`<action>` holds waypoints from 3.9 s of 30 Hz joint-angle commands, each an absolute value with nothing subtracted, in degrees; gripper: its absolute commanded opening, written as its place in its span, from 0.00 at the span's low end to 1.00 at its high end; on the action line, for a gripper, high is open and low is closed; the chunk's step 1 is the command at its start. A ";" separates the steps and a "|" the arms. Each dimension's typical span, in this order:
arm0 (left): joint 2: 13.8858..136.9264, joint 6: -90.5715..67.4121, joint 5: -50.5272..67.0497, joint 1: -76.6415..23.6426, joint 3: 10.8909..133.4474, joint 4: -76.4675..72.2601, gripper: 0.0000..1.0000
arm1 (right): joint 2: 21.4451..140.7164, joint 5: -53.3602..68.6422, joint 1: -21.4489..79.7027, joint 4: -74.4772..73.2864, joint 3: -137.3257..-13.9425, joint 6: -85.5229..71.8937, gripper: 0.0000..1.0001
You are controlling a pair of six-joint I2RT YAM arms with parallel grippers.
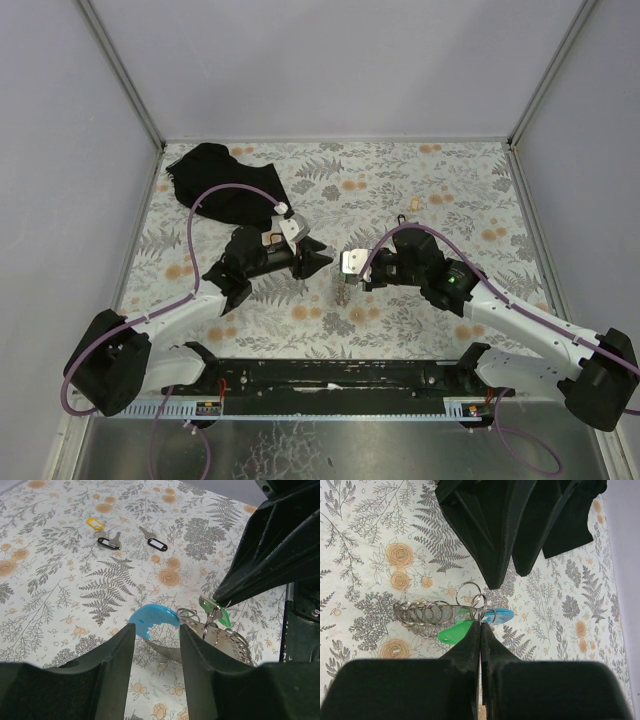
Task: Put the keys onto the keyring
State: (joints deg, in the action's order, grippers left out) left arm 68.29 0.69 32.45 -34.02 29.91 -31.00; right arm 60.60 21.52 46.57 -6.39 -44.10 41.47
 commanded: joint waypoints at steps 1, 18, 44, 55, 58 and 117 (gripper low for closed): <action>68.37 1.51 34.57 -33.73 30.22 -30.40 0.41 | 60.16 21.62 47.05 -4.31 -47.11 41.66 0.00; 66.11 2.04 39.13 -37.50 30.19 -29.66 0.40 | 60.24 21.33 47.10 -4.15 -47.12 41.35 0.00; 69.70 13.71 47.58 -36.30 36.95 -21.92 0.29 | 60.95 22.72 47.09 -5.61 -47.72 42.08 0.00; 71.13 14.31 48.17 -36.30 37.88 -20.08 0.15 | 60.66 23.18 47.11 -5.73 -47.74 42.01 0.00; 71.54 14.05 48.19 -36.30 38.33 -19.89 0.14 | 60.64 23.44 47.11 -5.86 -47.81 41.90 0.00; 72.09 -33.36 13.76 -36.48 18.63 -67.01 0.06 | 59.45 17.25 49.48 4.83 -40.06 38.73 0.00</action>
